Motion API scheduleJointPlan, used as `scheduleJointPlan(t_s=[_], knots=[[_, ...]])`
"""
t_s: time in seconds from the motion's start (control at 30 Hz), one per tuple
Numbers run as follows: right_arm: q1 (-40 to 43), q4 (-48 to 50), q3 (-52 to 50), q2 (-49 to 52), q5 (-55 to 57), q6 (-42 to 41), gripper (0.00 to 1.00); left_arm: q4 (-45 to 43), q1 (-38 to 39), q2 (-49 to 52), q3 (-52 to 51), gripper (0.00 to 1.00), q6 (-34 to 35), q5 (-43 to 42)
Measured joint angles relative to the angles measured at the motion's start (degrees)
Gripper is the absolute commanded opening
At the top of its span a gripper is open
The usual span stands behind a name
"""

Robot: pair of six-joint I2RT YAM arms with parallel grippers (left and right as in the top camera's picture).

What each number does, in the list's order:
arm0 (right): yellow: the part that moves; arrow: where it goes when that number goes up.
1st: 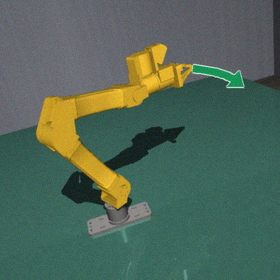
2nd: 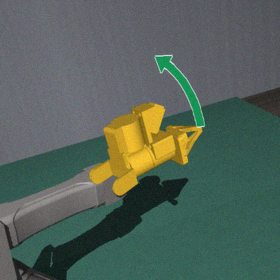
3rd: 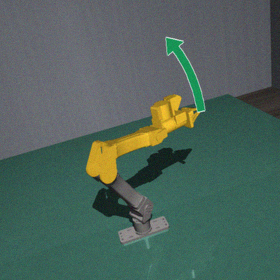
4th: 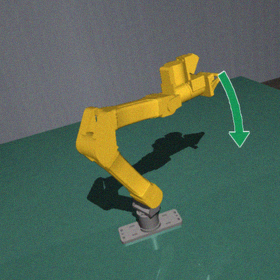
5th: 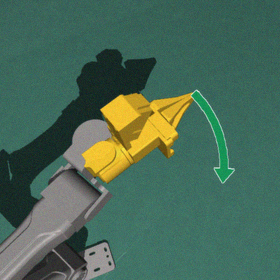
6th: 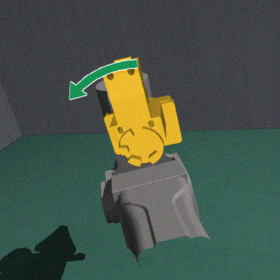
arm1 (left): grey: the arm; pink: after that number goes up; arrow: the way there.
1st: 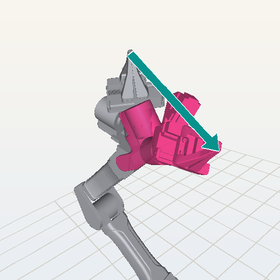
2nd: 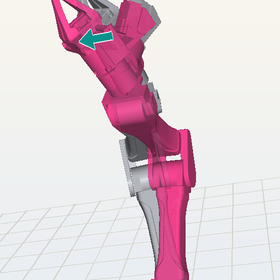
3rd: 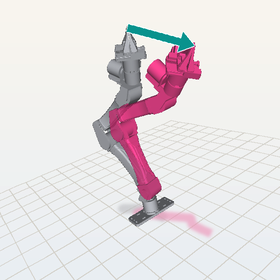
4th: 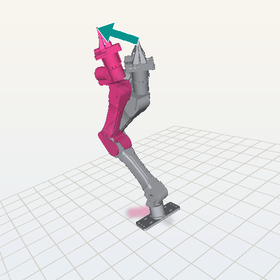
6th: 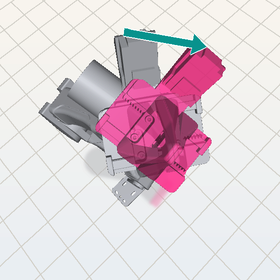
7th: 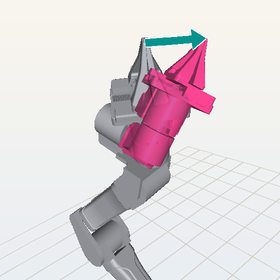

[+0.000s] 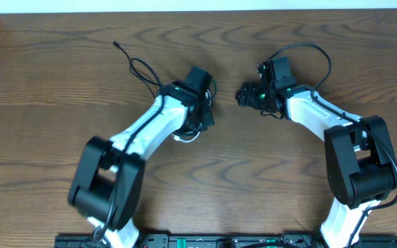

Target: Untangle cables

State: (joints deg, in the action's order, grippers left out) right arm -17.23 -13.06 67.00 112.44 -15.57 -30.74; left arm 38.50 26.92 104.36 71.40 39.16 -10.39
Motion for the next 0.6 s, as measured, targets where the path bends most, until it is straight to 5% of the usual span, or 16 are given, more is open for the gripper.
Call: scheduleJointPlan(t_s=[0.27,0.6], knots=[[0.0,0.0,0.0,0.0,0.0,0.0,0.71,-6.7,-5.6,-14.8,2.3,0.08,-0.2,-0.4],[-0.5,-0.1,0.0,0.0,0.3,0.2,0.72,-28.2,-7.7,-6.1,1.9,0.08,0.5,5.4]])
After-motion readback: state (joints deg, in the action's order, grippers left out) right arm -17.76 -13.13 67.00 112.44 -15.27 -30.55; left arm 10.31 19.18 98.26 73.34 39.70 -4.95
